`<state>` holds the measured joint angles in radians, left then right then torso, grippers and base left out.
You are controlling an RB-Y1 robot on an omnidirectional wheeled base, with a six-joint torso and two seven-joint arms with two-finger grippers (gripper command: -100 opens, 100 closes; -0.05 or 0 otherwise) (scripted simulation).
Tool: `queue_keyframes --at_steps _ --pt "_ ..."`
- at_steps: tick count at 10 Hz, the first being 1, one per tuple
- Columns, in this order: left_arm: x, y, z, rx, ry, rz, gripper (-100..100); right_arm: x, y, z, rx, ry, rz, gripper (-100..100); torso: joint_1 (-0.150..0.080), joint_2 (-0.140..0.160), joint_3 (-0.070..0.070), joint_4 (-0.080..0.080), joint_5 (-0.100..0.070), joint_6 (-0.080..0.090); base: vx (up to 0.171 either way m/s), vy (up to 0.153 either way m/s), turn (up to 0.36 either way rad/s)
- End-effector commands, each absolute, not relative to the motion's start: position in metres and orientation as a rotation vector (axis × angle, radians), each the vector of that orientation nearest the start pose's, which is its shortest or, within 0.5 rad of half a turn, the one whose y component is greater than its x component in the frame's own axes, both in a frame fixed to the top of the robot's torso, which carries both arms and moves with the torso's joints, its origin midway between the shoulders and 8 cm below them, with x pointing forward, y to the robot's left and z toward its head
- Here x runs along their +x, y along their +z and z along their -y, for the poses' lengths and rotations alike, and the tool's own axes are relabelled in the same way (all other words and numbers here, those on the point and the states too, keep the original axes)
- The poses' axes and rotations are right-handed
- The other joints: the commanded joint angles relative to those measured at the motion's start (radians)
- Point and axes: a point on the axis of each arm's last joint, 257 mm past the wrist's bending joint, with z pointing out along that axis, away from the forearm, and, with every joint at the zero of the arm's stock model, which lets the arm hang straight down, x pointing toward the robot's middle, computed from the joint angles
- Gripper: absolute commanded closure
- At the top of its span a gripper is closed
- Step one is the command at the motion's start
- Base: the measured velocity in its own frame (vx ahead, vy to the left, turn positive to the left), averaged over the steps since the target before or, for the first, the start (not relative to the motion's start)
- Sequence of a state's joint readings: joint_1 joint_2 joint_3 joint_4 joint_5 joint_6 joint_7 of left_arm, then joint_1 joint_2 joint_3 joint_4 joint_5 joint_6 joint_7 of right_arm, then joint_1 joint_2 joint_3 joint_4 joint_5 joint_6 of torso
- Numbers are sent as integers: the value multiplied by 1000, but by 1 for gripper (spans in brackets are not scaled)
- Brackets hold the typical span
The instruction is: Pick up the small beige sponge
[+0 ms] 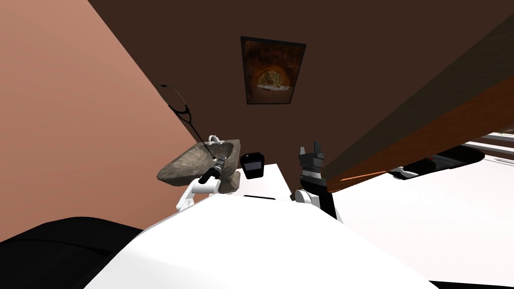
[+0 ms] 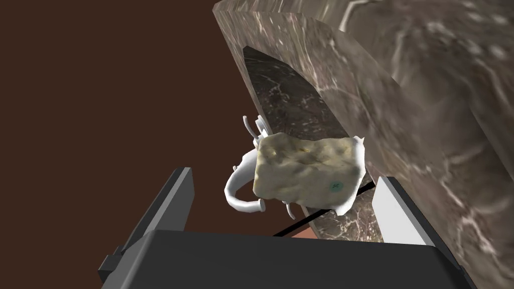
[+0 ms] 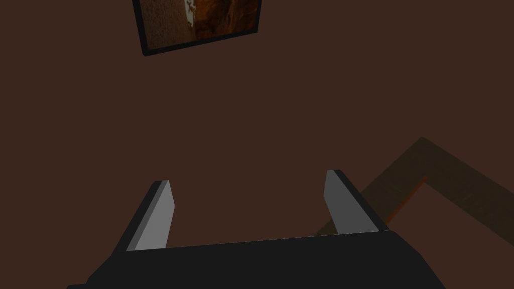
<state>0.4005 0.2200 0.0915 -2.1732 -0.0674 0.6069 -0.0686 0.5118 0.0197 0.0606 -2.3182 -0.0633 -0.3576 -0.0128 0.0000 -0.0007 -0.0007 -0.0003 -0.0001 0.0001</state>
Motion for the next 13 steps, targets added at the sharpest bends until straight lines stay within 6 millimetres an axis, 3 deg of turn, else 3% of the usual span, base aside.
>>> queue_keyframes --at_steps 1,4,5,6,10,11,12,13 --pt "415 -239 -382 -1292 -577 -1470 -100 360 9 270 817 1387 -636 0 0 0 0 0 0 0 -29 -9 -86" --pt "425 -240 -398 -1306 -564 -1450 -100 360 9 270 817 1387 -636 0 0 2 2 1 0 0 -28 -10 -68" --pt "423 -239 -395 -1302 -566 -1455 -100 360 9 270 817 1387 -636 0 0 2 2 1 0 0 -13 -5 -15" --pt "423 -239 -396 -1303 -566 -1454 100 360 9 270 817 1387 -636 0 0 2 1 1 0 0 -4 -1 10" --pt "423 -239 -396 -1304 -565 -1455 100 360 9 270 817 1387 -636 0 0 1 1 1 0 0 0 0 0" --pt "423 -239 -396 -1304 -565 -1455 0 360 9 270 817 1387 -636 0 0 1 1 1 0 0 0 0 0" --pt "417 -239 -385 -1294 -574 -1466 100 360 9 270 817 1387 -636 0 0 1 1 1 0 0 23 14 130" --pt "412 -239 -379 -1289 -580 -1474 100 360 9 270 817 1387 -636 0 1 1 1 0 0 -1 39 17 129"
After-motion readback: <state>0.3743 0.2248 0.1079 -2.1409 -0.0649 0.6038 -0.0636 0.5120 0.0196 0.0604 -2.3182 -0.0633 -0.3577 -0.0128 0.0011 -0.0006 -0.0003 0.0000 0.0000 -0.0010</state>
